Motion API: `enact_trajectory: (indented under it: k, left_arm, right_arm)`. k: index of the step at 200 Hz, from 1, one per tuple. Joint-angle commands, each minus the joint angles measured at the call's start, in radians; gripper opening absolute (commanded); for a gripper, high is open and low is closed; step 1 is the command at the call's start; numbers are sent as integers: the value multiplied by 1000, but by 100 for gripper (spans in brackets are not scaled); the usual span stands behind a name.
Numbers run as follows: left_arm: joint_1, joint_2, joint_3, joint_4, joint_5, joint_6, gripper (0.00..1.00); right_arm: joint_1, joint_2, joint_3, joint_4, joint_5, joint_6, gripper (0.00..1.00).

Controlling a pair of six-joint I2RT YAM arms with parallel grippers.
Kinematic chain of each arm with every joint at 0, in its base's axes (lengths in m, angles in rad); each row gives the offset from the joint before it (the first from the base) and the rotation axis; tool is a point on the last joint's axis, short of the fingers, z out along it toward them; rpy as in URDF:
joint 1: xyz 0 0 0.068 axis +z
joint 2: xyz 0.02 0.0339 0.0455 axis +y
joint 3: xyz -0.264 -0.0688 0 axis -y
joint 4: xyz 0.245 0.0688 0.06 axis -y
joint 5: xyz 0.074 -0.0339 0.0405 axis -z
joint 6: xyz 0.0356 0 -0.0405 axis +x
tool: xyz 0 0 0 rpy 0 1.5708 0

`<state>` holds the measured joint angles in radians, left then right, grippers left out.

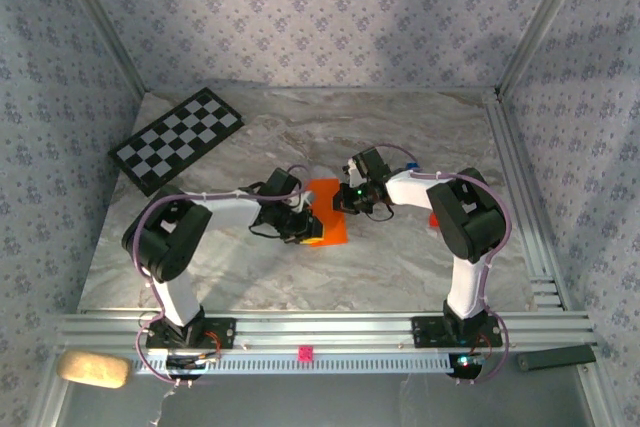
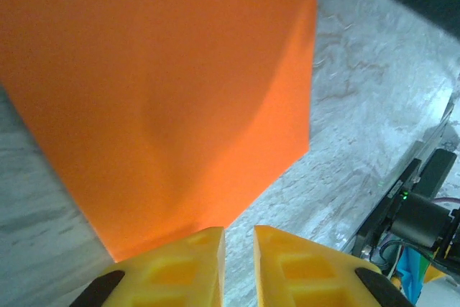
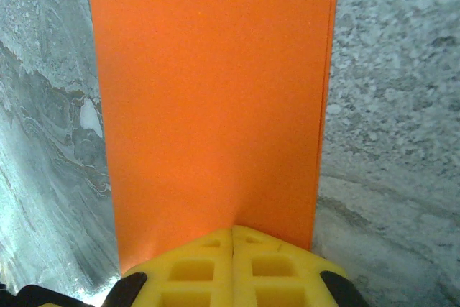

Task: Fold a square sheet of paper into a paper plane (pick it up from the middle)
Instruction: First fold the square sheet of paper in half at the center of the table.

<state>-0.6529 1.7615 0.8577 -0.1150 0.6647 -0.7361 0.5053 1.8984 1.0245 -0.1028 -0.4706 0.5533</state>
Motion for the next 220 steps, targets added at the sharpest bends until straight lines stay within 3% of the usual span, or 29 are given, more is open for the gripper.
enact_trajectory:
  k: [1,91,106,125,153,184,220]
  left_arm:
    - [0,27,-39,-17,-14,24,17]
    - [29,-151,2,9,-55,38,18]
    - [62,-160,26,21,-87,33,16]
    - [101,-159,52,64,-120,16,17]
    - [136,-101,129,59,-106,9,18]
    - [140,10,242,13,-91,36,18]
    - [155,126,308,16,-78,14,17]
  right_arm:
    - [-13,93,-75,-186,191,1,0]
    - [-5,-4,-33,-131,89,-45,0]
    - [-4,-73,-14,-122,84,-53,5]
    - [-7,-160,-2,-141,126,-59,18]
    - [-36,-262,-15,-203,185,0,24]
    - [-51,-374,-130,-155,150,125,30]
    - [-44,-377,-211,-154,68,207,30]
